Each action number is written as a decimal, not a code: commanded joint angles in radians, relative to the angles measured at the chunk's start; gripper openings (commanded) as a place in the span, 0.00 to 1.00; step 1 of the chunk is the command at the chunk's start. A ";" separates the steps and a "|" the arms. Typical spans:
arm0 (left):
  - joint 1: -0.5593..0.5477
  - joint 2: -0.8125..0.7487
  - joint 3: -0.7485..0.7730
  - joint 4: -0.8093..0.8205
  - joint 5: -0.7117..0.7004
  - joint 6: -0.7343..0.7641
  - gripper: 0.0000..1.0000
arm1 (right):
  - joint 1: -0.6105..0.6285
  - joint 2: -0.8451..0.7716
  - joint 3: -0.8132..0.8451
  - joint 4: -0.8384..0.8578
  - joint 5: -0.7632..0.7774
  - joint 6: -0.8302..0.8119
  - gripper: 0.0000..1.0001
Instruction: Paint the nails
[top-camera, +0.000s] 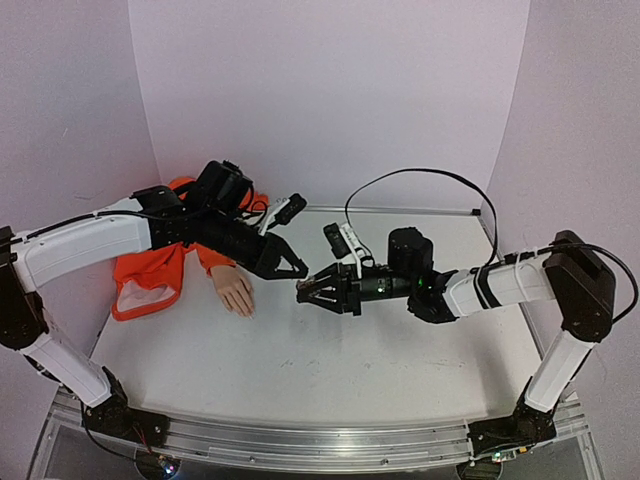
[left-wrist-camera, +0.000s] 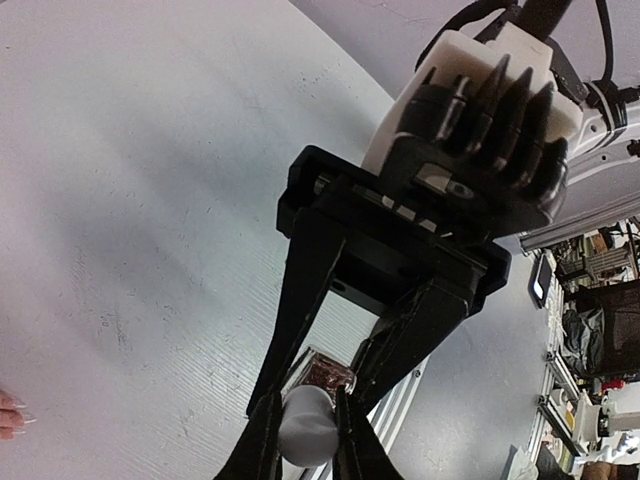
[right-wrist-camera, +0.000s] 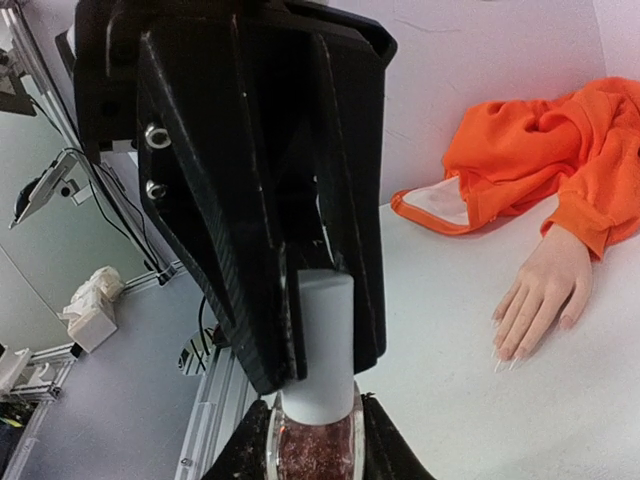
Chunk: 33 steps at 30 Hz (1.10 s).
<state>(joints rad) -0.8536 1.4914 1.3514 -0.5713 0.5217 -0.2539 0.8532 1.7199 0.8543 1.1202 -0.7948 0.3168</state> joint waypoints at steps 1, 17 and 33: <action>-0.007 -0.061 -0.010 0.062 -0.002 0.002 0.00 | 0.023 0.015 0.057 0.112 0.017 0.007 0.21; -0.010 -0.123 -0.055 -0.089 -0.540 -0.369 0.00 | 0.339 0.146 0.205 0.018 1.514 -0.472 0.00; -0.009 -0.462 -0.311 0.230 -0.187 -0.187 0.87 | 0.199 -0.140 -0.029 0.026 0.474 -0.127 0.00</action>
<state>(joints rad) -0.8639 1.1255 1.0985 -0.5385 0.1993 -0.5217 1.1351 1.6749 0.8524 1.0630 0.1074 0.0193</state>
